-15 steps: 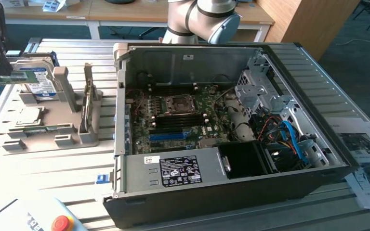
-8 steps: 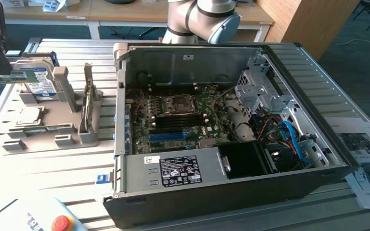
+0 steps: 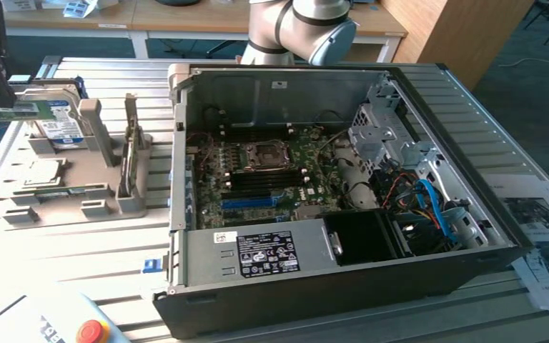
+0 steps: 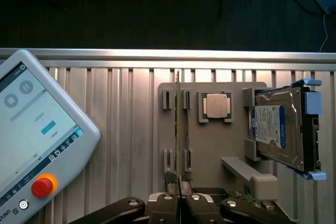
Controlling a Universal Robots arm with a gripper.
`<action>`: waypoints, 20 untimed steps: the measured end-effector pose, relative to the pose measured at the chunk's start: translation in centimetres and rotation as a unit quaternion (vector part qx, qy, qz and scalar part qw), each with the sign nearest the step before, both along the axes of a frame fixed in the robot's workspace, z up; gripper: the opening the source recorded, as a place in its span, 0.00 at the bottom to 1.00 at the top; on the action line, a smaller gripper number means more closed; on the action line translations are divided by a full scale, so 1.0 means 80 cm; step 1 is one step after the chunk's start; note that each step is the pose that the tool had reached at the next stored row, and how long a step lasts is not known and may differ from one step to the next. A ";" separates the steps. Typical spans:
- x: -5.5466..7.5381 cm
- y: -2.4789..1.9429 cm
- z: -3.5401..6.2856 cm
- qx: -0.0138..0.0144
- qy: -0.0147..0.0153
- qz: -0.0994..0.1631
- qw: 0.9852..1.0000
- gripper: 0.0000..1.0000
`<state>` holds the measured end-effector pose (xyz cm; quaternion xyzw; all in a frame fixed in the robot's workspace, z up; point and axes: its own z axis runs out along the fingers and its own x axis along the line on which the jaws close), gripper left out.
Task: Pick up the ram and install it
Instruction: 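Pick up the ram and move it above insertion slot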
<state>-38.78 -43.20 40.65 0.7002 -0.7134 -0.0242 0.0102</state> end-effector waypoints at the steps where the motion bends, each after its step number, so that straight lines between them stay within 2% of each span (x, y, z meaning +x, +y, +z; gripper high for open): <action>1: 0.000 0.0000 0.000 0.000 0.000 0.000 1.000 0.12; 4: 0.004 -0.0001 0.000 0.000 0.000 0.000 1.000 0.12; 20: 0.047 -0.0024 0.000 0.000 0.000 0.000 1.000 0.12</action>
